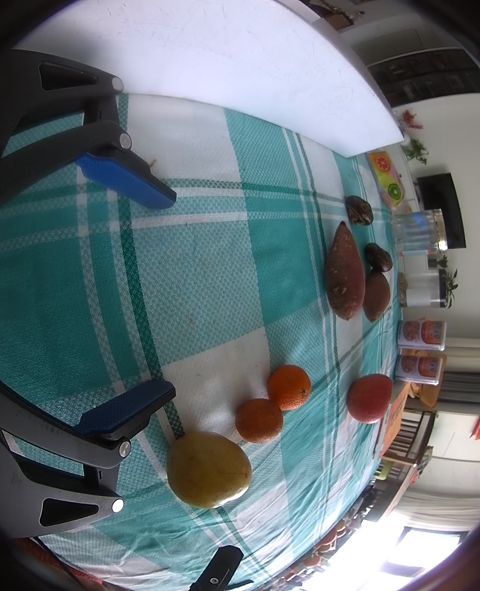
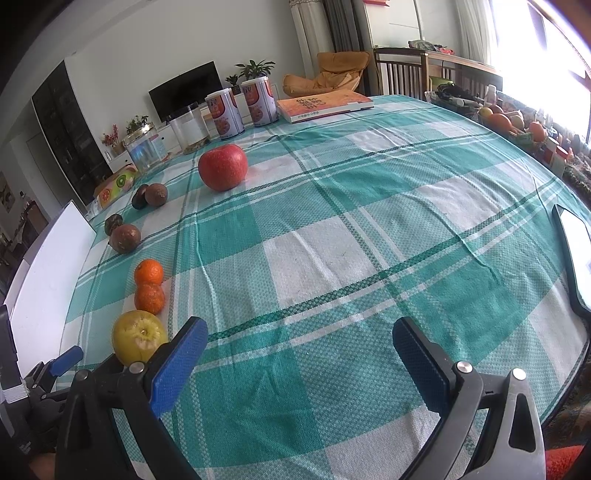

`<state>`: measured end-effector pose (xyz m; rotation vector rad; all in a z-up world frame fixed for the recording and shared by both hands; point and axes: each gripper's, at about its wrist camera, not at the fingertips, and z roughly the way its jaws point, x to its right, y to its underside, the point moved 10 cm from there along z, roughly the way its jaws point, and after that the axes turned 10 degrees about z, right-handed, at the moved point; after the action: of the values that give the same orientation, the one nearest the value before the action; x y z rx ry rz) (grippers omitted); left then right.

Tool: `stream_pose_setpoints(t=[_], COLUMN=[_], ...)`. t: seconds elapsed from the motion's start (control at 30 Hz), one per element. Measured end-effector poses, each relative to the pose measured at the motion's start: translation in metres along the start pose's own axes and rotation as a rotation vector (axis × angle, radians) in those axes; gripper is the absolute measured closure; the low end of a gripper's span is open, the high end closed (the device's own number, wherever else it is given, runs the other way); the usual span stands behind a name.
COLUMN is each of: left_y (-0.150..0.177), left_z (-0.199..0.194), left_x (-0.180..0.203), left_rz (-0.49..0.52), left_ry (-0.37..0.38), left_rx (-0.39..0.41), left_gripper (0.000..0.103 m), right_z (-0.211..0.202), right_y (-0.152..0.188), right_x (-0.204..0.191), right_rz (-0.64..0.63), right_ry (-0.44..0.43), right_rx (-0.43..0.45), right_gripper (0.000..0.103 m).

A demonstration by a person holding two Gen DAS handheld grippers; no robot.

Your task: Organize fruits

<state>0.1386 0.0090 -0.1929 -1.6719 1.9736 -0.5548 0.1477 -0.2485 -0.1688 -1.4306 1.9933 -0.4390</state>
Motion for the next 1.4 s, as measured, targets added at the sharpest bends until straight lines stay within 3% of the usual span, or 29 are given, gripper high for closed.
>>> stream_pose_setpoints(t=[0.57, 1.13, 1.4], left_y=[0.0006, 0.0007, 0.0022], left_z=[0.0009, 0.0007, -0.0026], left_x=[-0.0032, -0.0035, -0.0042], left_rz=[-0.005, -0.007, -0.013], left_ry=[-0.013, -0.012, 0.052], left_rx=[-0.007, -0.007, -0.022], left_gripper=[0.005, 0.005, 0.005], right_z=[-0.0076, -0.0059, -0.0062], right_y=[-0.0059, -0.0048, -0.0053], right_x=[0.0053, 0.0056, 0.008], right_rz=[0.056, 0.049, 0.07], right_ry=[-0.055, -0.039, -0.055], right_rx=[0.016, 0.015, 0.016], right_gripper=[0.003, 0.003, 0.003])
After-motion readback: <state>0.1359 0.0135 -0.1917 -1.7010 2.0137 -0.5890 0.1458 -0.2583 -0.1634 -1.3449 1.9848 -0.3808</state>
